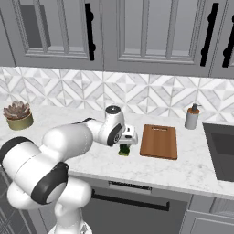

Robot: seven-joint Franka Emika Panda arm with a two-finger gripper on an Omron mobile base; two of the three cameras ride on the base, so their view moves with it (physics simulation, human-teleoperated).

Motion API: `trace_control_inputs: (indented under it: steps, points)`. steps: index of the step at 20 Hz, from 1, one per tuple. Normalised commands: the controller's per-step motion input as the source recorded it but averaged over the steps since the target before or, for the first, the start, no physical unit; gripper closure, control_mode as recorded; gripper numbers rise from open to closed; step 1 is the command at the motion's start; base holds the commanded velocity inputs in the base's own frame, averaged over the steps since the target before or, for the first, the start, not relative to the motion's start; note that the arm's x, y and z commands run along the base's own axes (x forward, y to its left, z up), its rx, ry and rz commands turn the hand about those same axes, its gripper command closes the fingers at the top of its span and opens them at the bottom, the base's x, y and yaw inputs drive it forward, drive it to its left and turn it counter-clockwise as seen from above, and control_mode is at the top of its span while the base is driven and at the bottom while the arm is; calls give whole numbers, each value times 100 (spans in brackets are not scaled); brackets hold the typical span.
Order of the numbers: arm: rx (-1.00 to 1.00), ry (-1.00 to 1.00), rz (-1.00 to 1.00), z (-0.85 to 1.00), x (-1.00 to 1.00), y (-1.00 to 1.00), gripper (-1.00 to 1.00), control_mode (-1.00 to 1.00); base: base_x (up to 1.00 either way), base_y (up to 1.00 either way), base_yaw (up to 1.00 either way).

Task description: Pick up the sponge from the counter and clean the cutting board by briefly scrubbing or pressing down on the cutting board. Once finished, release the sponge.

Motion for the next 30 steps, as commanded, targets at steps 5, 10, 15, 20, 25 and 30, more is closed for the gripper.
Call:
trace_control_inputs:
  steps: [5,10,15,20,25,30]
  points:
    - [0,0,0,-17,2,0,-100,-100,0,0,0]
    - [0,0,0,-17,6,-3,-100,-100,0,0,0]
    - [0,0,0,-25,10,-12,-100,-100,0,0,0]
    - [0,0,0,-21,11,-15,-100,-100,0,0,0]
    - [0,0,0,-22,16,-10,-100,-100,0,0,0]
    - [0,0,0,-25,25,0,-100,-100,0,0,0]
